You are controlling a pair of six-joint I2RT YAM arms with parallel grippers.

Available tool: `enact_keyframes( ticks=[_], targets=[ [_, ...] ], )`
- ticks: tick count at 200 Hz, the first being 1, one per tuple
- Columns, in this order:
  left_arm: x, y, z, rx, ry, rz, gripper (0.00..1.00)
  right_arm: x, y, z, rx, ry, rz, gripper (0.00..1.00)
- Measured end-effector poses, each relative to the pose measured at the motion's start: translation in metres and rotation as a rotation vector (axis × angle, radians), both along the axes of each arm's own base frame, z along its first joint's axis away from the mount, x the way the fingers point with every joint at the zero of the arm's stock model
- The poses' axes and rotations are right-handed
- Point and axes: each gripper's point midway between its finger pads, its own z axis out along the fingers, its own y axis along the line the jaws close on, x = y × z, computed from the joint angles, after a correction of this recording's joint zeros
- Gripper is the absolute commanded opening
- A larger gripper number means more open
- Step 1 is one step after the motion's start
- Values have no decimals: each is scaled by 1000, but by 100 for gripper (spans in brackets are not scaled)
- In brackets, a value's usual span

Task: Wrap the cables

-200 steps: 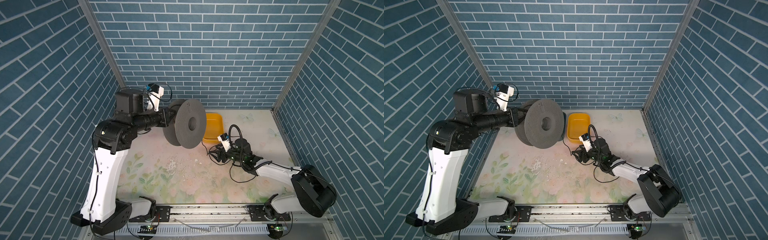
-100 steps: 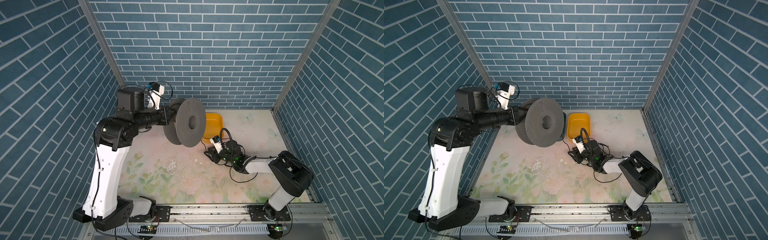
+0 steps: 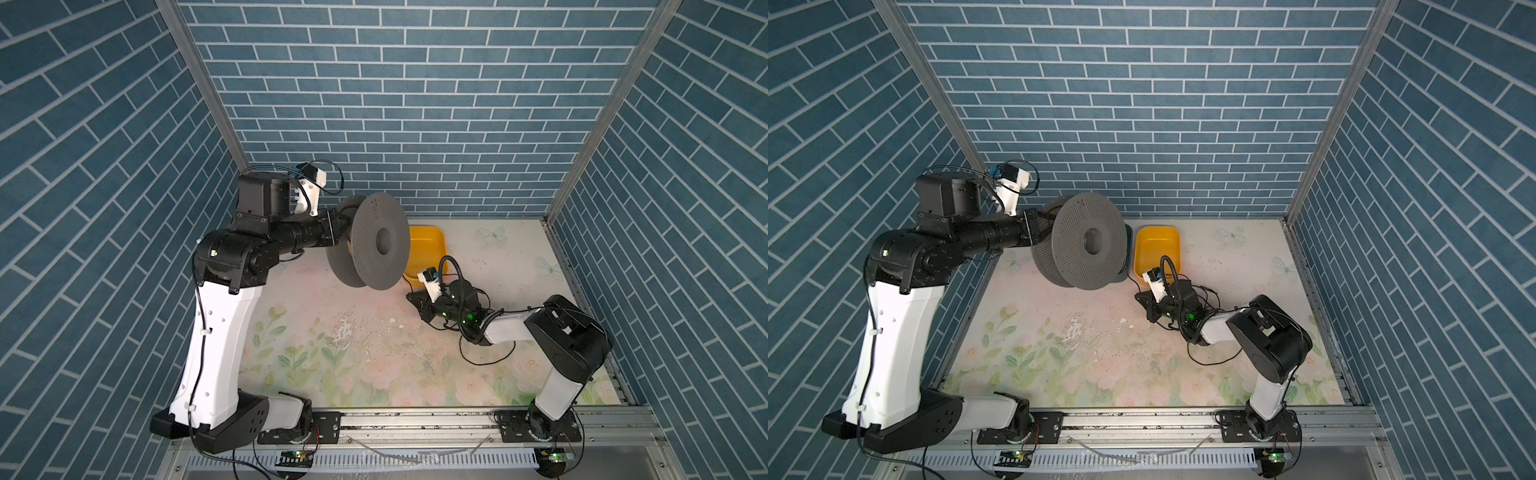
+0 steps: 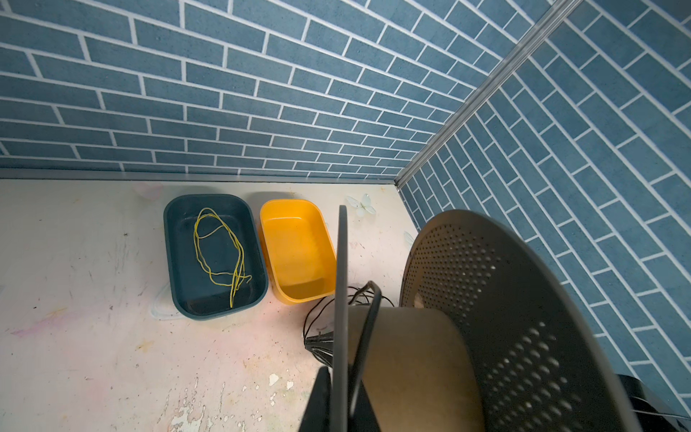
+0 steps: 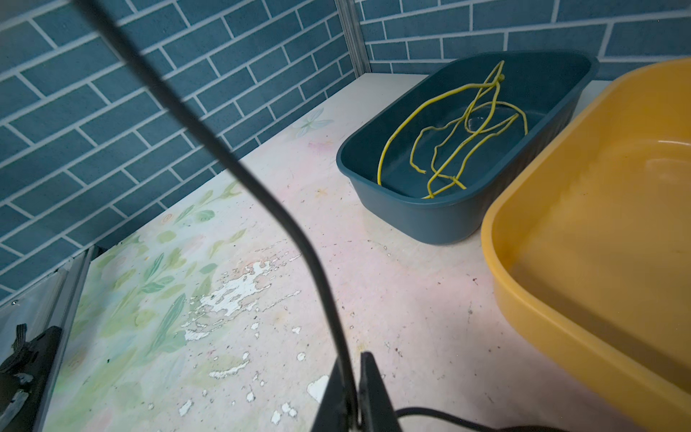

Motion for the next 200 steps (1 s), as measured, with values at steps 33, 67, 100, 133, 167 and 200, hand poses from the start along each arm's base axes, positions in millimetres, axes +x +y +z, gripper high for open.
enact_keyframes(
  ticks=[33, 67, 100, 133, 167, 200],
  targets=[
    [11, 4, -6, -11, 22, 45, 0, -1, 1, -2, -15, -2, -15, 0],
    [26, 14, -22, 12, 46, 129, 0, -17, 3, -14, -112, 10, -26, 0],
    [45, 28, -55, 57, 87, 232, 0, -40, 8, -10, -199, -14, -4, 0],
    [59, 39, -82, 89, 109, 318, 0, -59, 25, 4, -284, -75, 35, 0],
    [65, 52, -91, 111, 84, 397, 0, -81, 43, 26, -317, -140, 89, 0],
    [69, 64, -88, 127, 35, 464, 0, -101, 63, 45, -336, -189, 142, 0]
  ],
)
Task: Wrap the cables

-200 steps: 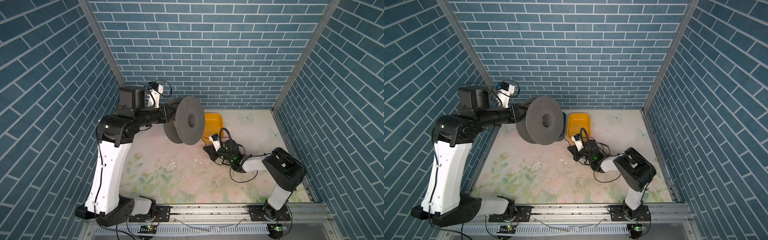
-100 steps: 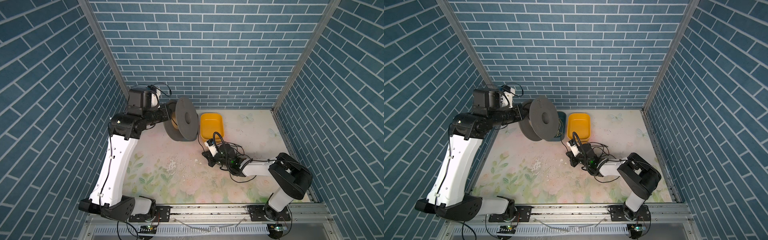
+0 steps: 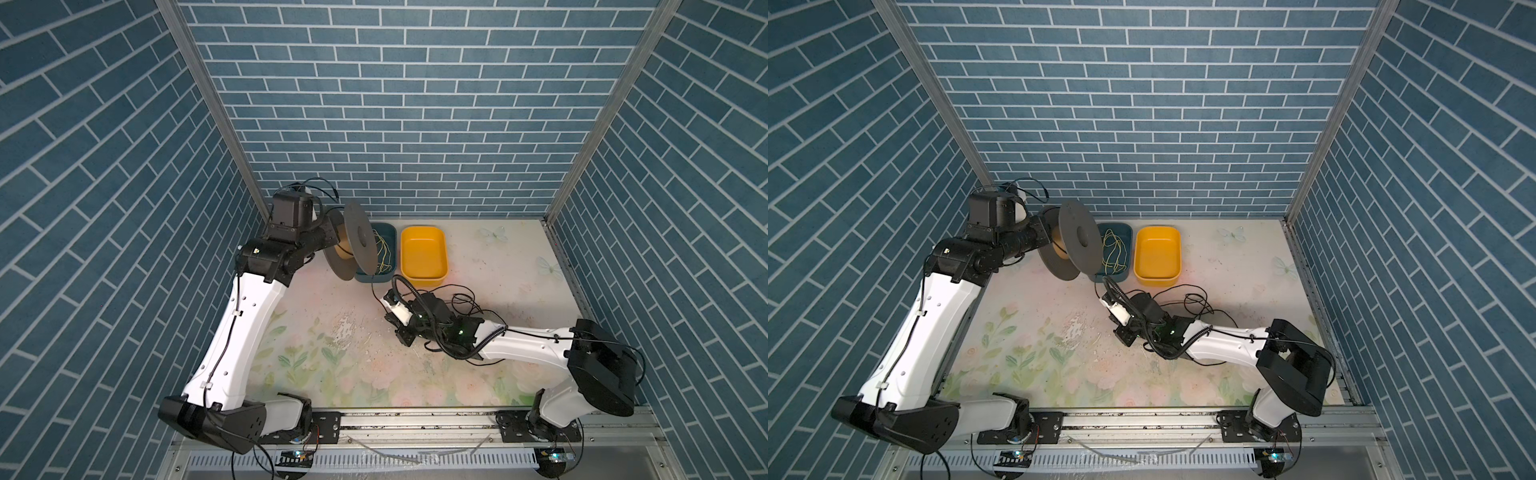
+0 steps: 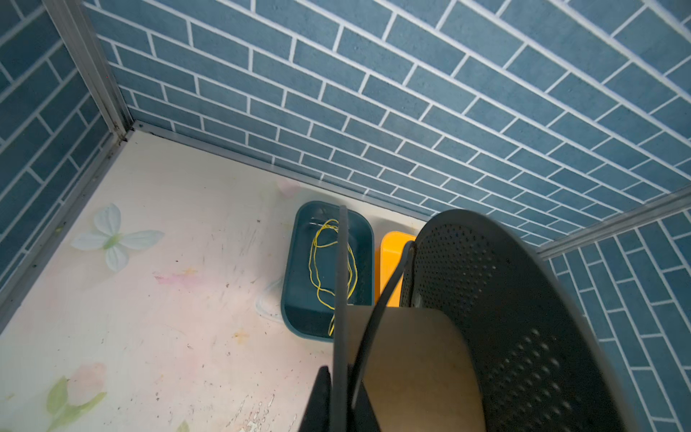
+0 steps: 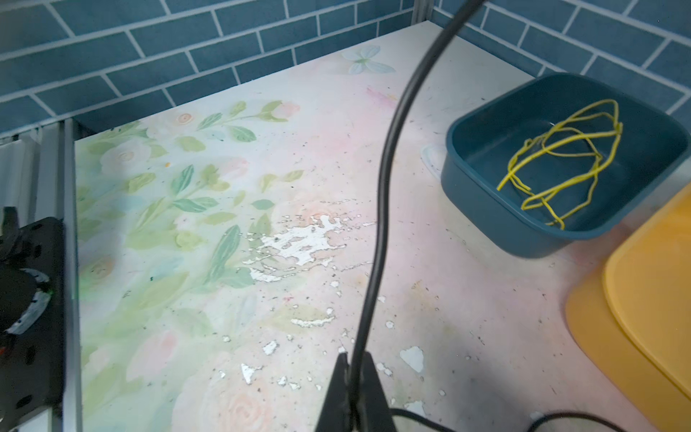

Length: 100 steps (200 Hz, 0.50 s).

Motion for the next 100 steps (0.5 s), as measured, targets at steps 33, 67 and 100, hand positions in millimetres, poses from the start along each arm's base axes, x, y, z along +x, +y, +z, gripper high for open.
enact_keyframes(
  ticks=[33, 67, 100],
  targets=[
    [3, 9, -11, 46, -5, 58, 0, -16, 17, 23, -2, -43, 49, 0],
    [3, 7, -26, 114, 9, 75, 0, -21, 23, 49, -7, -83, 64, 0],
    [-1, -3, -28, 190, -2, 65, 0, -18, 22, 88, 26, -125, 48, 0]
  ],
)
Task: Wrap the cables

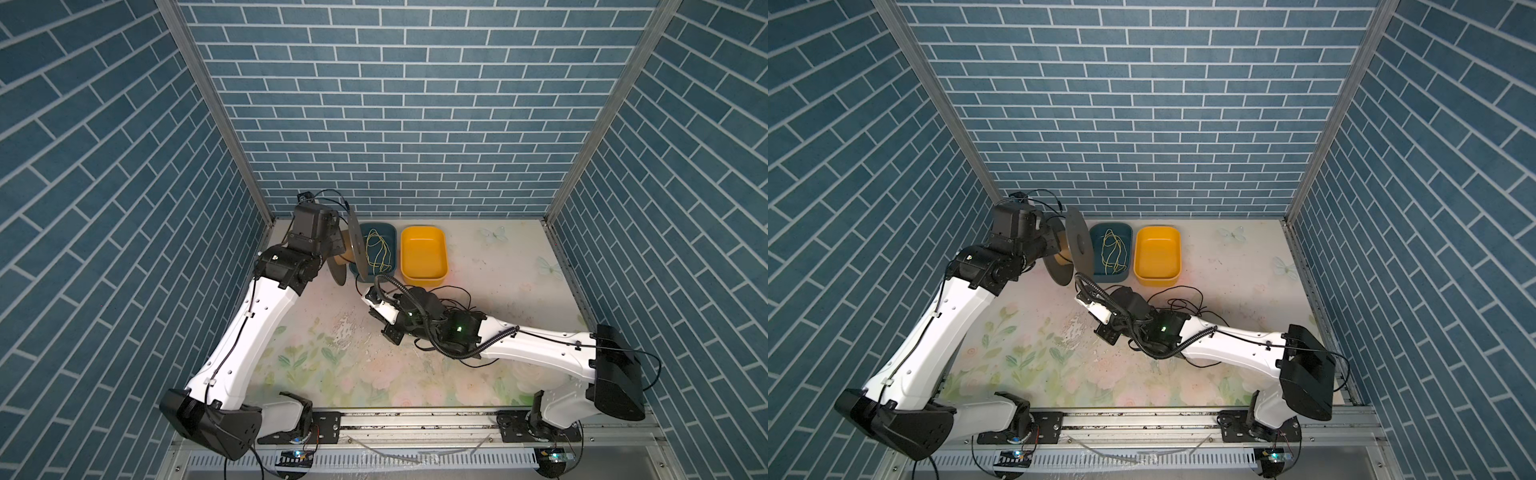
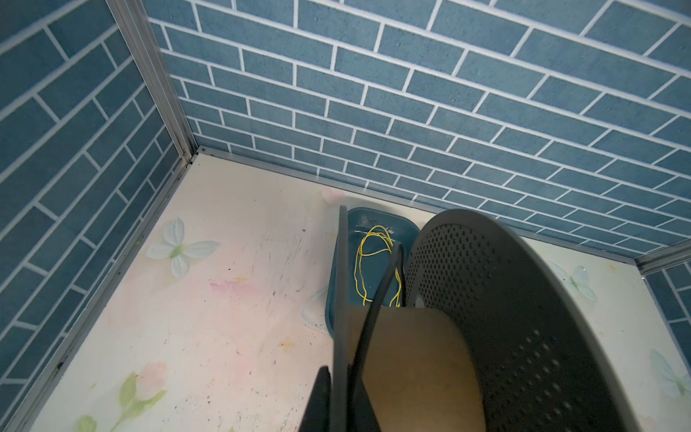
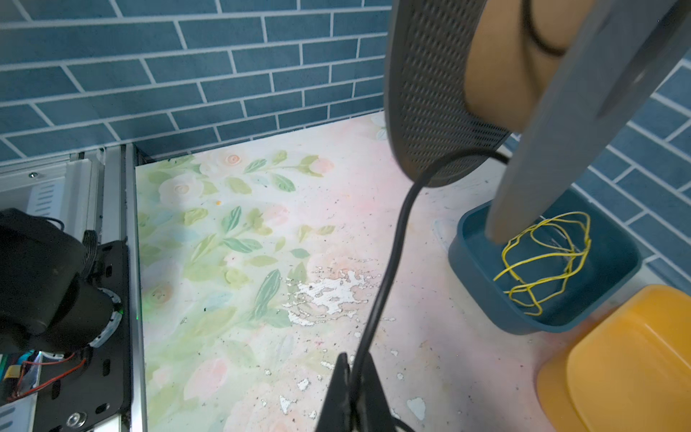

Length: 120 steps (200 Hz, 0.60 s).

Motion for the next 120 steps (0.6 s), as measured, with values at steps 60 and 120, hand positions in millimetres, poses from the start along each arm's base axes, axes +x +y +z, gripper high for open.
enact_keyframes(
  ticks=[60, 120],
  targets=[
    [5, -27, -20, 106, 35, -32, 0, 1, -1, 59, 92, -37, -10, 0],
    [3, -39, -25, 157, 47, -73, 0, 18, -13, 60, 65, -47, -81, 0]
  ],
)
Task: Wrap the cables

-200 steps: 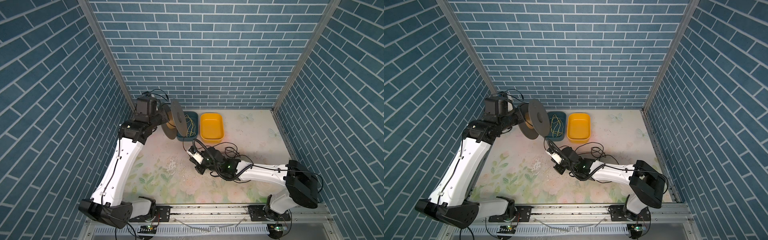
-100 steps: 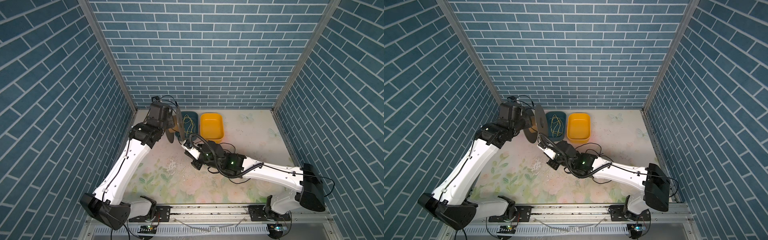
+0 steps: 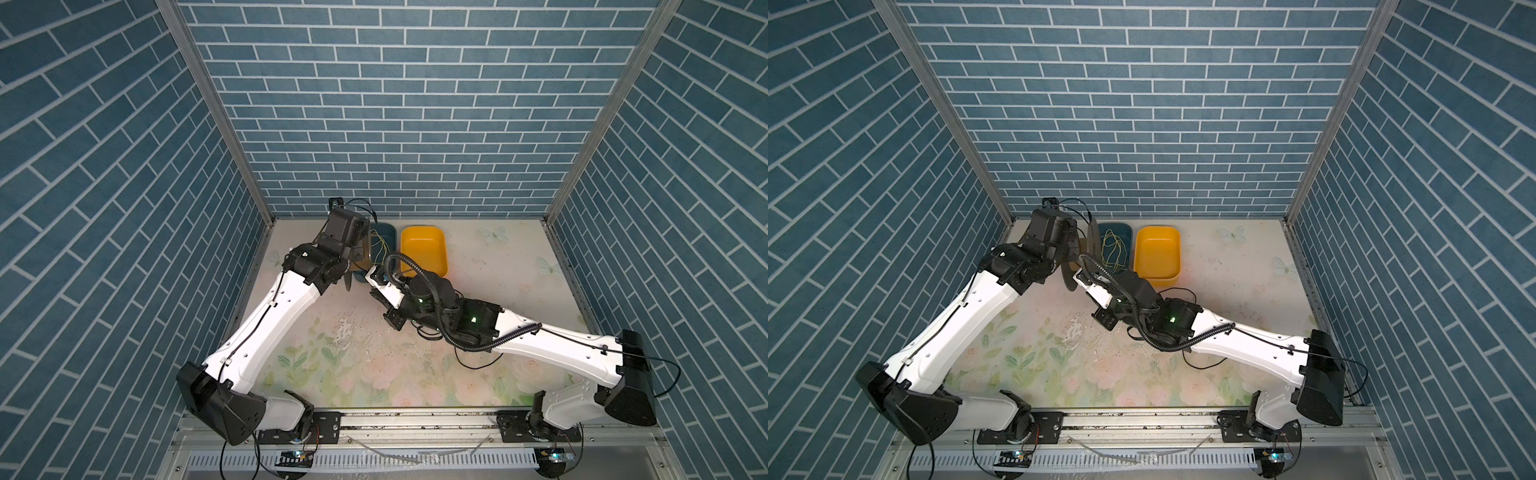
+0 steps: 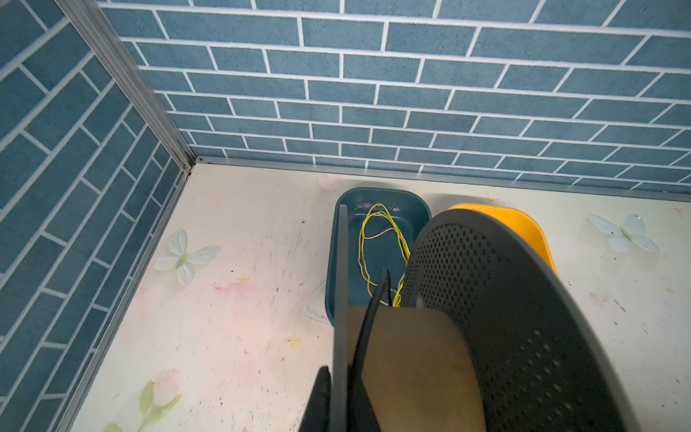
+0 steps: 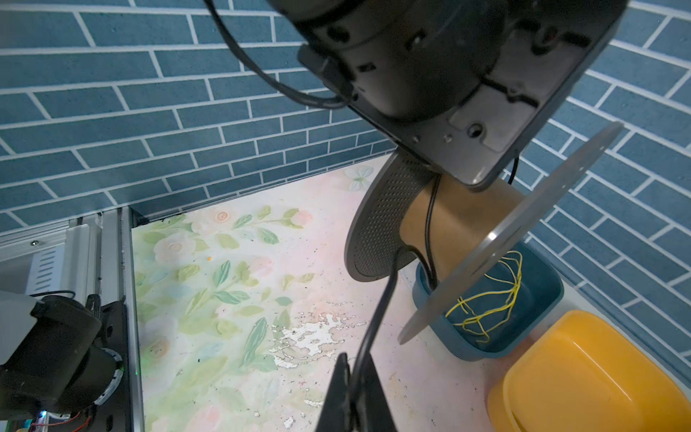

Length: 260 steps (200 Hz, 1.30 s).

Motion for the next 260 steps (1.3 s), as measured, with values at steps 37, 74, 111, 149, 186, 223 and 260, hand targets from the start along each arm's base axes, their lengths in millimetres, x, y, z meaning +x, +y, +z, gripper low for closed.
enact_keyframes(
  ticks=[37, 74, 111, 149, 186, 223, 260],
  targets=[
    [-7, -11, -7, 53, 39, -88, 0, 43, -34, 10, -8, 27, -122, 0],
    [-18, -21, -16, 113, 91, -184, 0, 76, -62, 30, -17, 52, -215, 0],
    [-29, -37, -19, 180, 109, -301, 0, 95, -76, 27, -55, 103, -259, 0],
    [-39, -53, -19, 218, 122, -421, 0, 119, -86, 15, -85, 164, -275, 0],
    [-49, -65, -15, 217, 114, -520, 0, 130, -93, 1, -54, 277, -182, 0],
    [-61, -71, 7, 183, 75, -597, 0, 134, -91, -12, -15, 381, -75, 0],
    [-71, -69, 18, 162, 98, -620, 0, 132, -83, -10, 39, 413, 16, 15]
  ],
)
